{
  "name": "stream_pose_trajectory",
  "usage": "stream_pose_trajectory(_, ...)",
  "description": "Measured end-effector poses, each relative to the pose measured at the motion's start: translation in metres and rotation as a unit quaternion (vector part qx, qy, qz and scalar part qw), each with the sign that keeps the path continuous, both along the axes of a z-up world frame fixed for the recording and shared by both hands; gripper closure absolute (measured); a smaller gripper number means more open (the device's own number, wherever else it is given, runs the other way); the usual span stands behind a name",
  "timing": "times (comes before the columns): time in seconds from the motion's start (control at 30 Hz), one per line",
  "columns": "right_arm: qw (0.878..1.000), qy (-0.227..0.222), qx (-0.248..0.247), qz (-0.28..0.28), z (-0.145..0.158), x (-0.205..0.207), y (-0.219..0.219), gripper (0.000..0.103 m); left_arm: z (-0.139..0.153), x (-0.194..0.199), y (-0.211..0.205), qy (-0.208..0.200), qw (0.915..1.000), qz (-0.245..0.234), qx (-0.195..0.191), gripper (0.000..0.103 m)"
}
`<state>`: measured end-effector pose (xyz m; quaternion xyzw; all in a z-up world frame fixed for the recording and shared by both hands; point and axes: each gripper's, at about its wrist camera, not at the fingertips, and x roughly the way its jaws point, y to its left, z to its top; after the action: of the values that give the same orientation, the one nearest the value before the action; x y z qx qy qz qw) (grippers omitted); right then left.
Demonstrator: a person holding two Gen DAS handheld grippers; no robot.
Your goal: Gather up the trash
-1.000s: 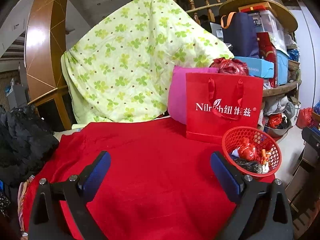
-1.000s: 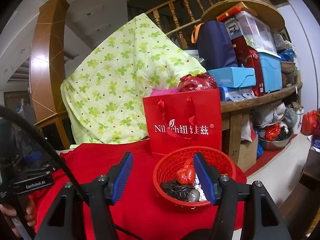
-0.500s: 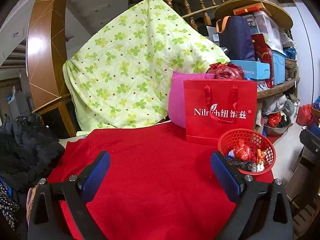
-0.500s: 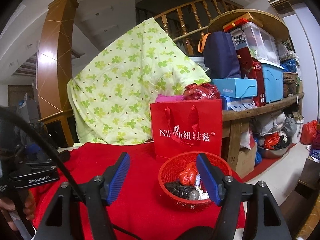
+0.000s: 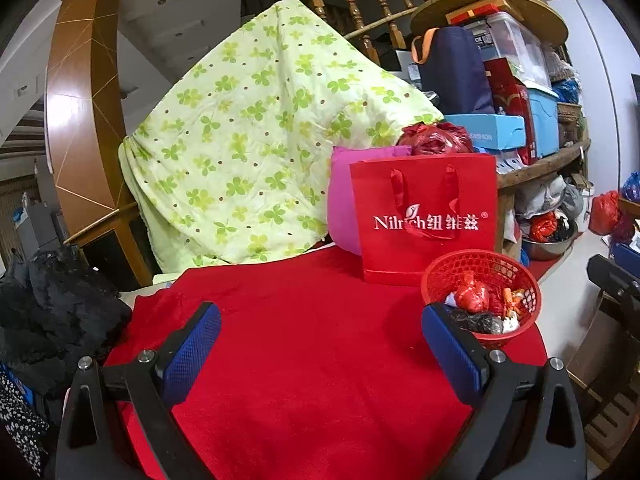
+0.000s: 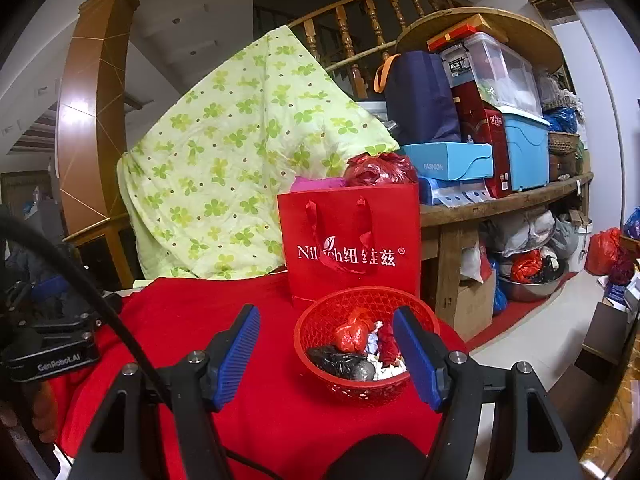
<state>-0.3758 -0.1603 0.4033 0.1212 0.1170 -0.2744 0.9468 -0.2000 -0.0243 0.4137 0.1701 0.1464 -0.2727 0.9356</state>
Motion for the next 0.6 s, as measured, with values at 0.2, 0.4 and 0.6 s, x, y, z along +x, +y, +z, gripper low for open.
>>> stream_pose_trajectory(0.2,1.0,0.002,-0.007,-0.005,-0.0008,-0.0036,-0.0007,0.031,-0.0017,-0.0075,-0.0027,0.002,1.0,-0.006,0.005,0.003)
stream_pose_trajectory(0.4,1.0,0.005,-0.004,-0.012,-0.0036,-0.0063,-0.0054,0.031,-0.0032,-0.0098,-0.0021,0.003,1.0,-0.005,0.006,0.003)
stream_pose_trajectory(0.6,1.0,0.008,-0.003,-0.013,-0.0042,-0.0068,-0.0061,0.031,-0.0071,-0.0105,0.0019,0.008,1.0,-0.002,0.005,0.003)
